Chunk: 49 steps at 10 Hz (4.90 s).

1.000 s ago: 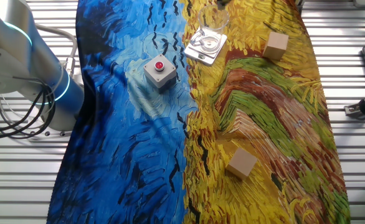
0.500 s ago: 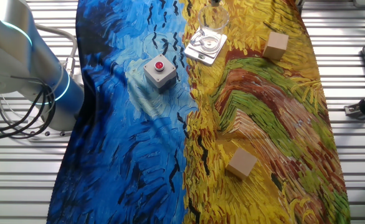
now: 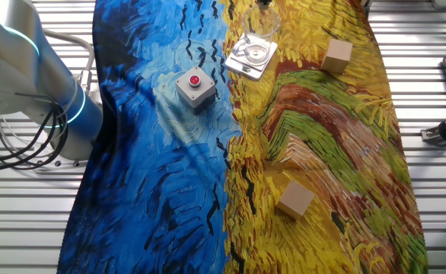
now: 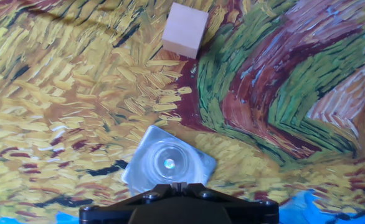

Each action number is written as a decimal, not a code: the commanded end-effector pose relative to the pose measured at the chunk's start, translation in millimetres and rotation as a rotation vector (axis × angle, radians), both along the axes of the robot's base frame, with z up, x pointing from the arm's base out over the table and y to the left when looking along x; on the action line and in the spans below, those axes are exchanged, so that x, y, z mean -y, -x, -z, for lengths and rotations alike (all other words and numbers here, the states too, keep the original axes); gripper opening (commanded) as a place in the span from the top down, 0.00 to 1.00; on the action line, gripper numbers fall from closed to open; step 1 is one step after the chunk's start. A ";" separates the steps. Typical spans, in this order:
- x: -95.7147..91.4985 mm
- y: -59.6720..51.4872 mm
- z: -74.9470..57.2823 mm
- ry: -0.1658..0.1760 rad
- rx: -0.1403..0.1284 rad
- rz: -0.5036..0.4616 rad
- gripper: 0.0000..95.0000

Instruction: Pick up the cup

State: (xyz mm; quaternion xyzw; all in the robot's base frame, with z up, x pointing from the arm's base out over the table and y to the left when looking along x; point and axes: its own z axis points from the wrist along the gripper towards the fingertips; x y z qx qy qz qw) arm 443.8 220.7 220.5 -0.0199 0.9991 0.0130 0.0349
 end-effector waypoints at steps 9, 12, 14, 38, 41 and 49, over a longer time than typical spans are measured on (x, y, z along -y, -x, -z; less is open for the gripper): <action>-2.4 0.3 3.6 0.014 -0.006 -0.052 0.00; -2.9 0.3 4.8 0.012 0.001 -0.056 0.00; -3.5 0.3 6.2 0.013 0.000 -0.051 0.00; -9.7 0.9 53.8 0.018 0.018 -0.045 0.00; -9.8 1.0 55.0 0.016 0.019 -0.045 0.00; -10.7 1.9 63.5 0.014 0.026 -0.044 0.00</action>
